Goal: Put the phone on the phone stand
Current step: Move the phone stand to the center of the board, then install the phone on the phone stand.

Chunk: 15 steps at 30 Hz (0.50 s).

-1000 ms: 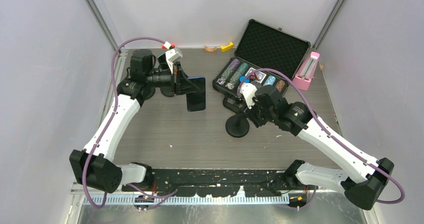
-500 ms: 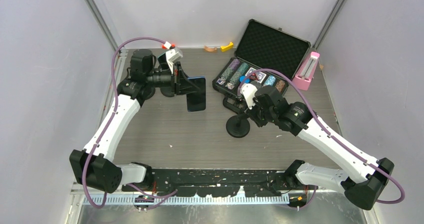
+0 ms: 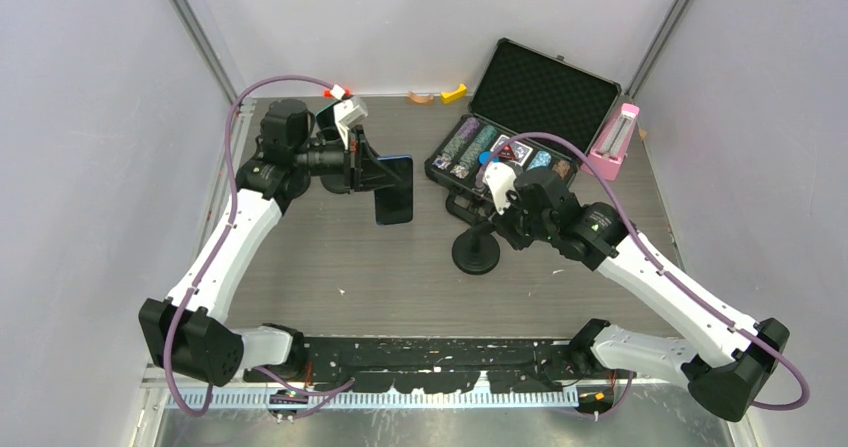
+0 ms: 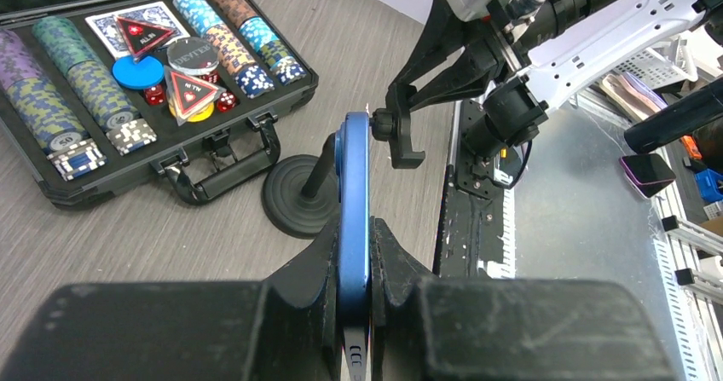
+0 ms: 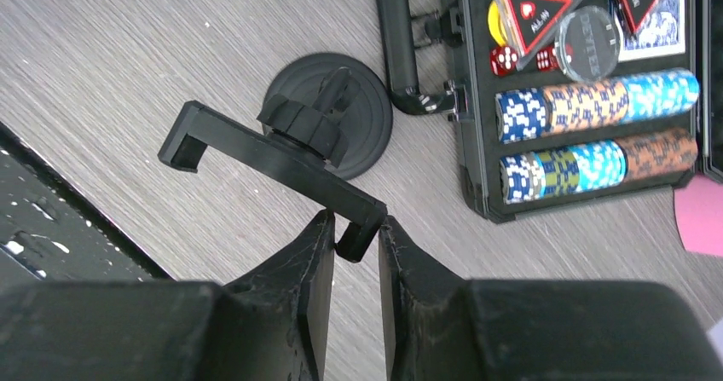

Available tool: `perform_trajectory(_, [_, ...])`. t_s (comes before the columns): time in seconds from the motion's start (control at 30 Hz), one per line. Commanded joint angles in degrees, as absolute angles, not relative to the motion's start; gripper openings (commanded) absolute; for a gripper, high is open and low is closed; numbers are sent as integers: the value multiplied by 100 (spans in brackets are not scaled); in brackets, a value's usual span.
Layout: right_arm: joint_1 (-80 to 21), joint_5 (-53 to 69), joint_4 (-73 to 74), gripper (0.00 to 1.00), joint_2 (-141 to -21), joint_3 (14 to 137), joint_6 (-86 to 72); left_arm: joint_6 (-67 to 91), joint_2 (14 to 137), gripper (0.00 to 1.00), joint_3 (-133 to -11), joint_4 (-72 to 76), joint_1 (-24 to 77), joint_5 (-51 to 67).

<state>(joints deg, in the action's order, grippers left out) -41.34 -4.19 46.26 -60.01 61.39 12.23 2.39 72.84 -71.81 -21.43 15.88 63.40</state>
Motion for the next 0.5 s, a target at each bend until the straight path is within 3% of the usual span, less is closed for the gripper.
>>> perform_trajectory(0.0, [-4057,381,3760,0,-5900,6192,1450,158,6988,0,-7161,-1995,1626,6428])
perform_trajectory(0.47, [-4031,1768,2344,0,-6519,6030,1694,140,6685,0,-7040,-1995,1670,6485])
